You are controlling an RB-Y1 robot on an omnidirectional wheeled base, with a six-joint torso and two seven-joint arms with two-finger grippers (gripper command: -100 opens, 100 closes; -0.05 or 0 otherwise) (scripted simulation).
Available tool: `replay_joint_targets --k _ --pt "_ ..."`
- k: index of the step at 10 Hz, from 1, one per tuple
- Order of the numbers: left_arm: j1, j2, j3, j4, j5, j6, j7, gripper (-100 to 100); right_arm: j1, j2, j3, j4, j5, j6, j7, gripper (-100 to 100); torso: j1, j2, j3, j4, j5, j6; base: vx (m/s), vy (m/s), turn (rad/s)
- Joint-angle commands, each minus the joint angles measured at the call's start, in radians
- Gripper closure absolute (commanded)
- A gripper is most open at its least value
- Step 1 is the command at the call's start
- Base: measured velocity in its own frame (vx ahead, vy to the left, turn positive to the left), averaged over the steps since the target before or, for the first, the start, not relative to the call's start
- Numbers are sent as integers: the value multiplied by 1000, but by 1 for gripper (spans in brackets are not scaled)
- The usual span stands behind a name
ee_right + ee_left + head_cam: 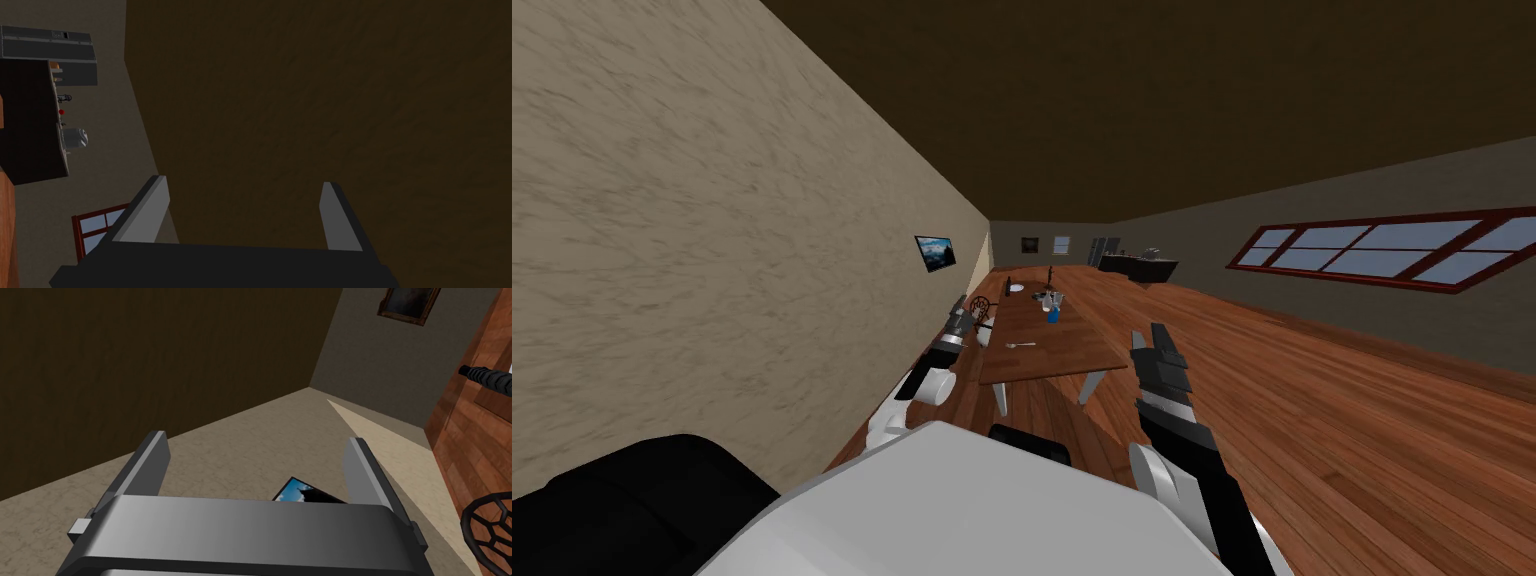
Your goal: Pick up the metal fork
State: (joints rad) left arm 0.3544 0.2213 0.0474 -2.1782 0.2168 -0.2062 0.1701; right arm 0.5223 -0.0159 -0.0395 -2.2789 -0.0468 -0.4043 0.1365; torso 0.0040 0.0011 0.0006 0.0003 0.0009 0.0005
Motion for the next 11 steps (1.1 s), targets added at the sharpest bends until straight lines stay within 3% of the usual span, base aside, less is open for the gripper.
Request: replay_joint_targets --k 1,3,4,5,6,8,10,11 --pt "-8 13 -8 29 23 13 4 -100 0 0 0 0 0 0 0 0 0 0 0 0 0 0 -23 33 -135" --pt "-56 72 -9 99 94 70 27 -100 0 0 0 0 0 0 0 0 -1 -1 0 0 0 0 -18 22 -307" --pt "-56 72 -9 114 97 82 27 -100 0 0 0 0 0 0 0 0 -1 -1 -1 0 0 0 -20 28 -141" --pt "-80 101 -10 149 134 122 40 -100 0 0 0 0 0 0 0 0 -2 -1 -1 0 0 -1 -20 15 -224" --pt "-80 101 -10 162 134 122 40 -100 0 0 0 0 0 0 0 0 -2 -1 -1 0 0 0 -16 13 -116" --pt "-129 154 -14 238 200 190 69 -100 0 0 0 0 0 0 0 0 -2 -2 -1 0 0 0 -15 16 -368" --pt "-129 154 -14 271 210 210 69 -100 0 0 0 0 0 0 0 0 -2 -1 -1 0 0 -2 -11 15 -45" --pt "-153 178 -17 309 248 259 84 -100 0 0 0 0 0 0 0 0 -2 -2 -1 0 0 -2 -7 0 -243"
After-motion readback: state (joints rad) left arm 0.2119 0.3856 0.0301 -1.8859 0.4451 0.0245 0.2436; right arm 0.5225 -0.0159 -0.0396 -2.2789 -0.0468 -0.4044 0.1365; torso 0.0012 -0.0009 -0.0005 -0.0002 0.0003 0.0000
